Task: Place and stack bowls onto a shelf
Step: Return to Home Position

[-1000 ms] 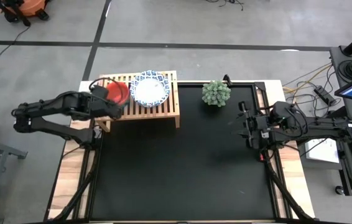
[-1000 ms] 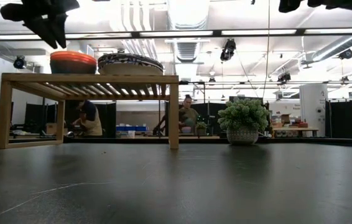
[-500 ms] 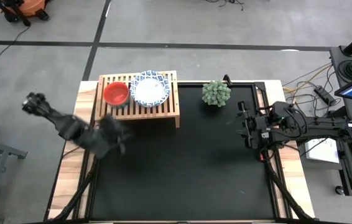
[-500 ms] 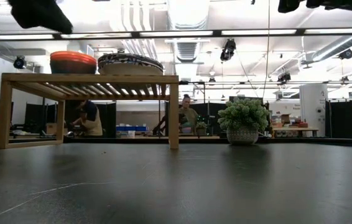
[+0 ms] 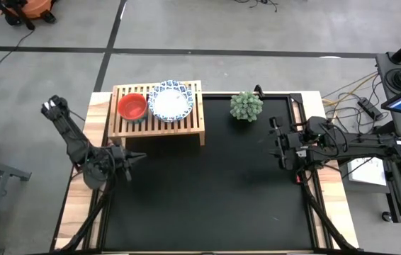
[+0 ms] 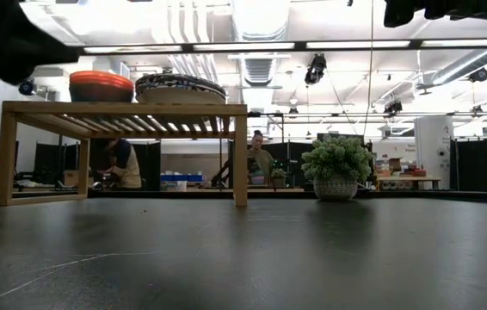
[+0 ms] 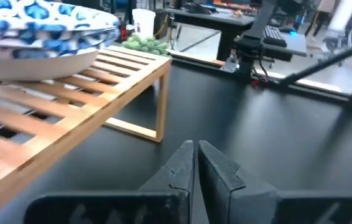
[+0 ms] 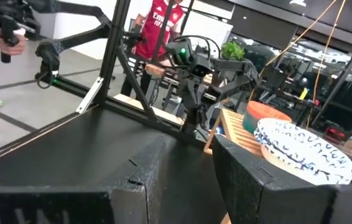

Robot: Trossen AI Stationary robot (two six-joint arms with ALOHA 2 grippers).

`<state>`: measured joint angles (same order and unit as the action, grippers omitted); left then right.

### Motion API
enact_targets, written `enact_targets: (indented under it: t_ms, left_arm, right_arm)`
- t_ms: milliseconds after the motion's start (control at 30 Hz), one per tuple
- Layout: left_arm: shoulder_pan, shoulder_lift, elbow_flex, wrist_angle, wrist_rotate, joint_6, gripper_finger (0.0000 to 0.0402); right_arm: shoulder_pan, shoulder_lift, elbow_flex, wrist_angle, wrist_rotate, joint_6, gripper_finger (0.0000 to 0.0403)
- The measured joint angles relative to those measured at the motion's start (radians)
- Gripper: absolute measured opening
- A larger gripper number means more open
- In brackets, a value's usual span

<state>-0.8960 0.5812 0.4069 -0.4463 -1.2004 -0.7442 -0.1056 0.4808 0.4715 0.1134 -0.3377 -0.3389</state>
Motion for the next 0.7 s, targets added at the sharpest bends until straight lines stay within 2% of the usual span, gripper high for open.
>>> enact_targets:
  t_ms: [167, 367, 500, 700]
  left_arm:
    - [0.022, -0.104, -0.065, 0.003, -0.044, -0.002, 0.0001]
    - [0.083, -0.174, -0.102, 0.027, -0.059, -0.001, 0.0]
    - [0.135, -0.168, -0.108, 0.12, -0.037, 0.049, 0.0]
    - [0.201, -0.101, -0.109, 0.305, 0.066, 0.181, 0.0]
  right_arm:
    - [-0.031, 0.014, -0.019, 0.011, 0.025, 0.006, 0.0123]
    - [-0.149, 0.028, -0.072, 0.045, 0.023, 0.03, 0.0123]
    - [-0.23, 0.025, -0.099, 0.091, -0.052, 0.055, 0.0123]
    - [-0.333, 0.024, -0.138, 0.167, -0.155, 0.094, 0.0123]
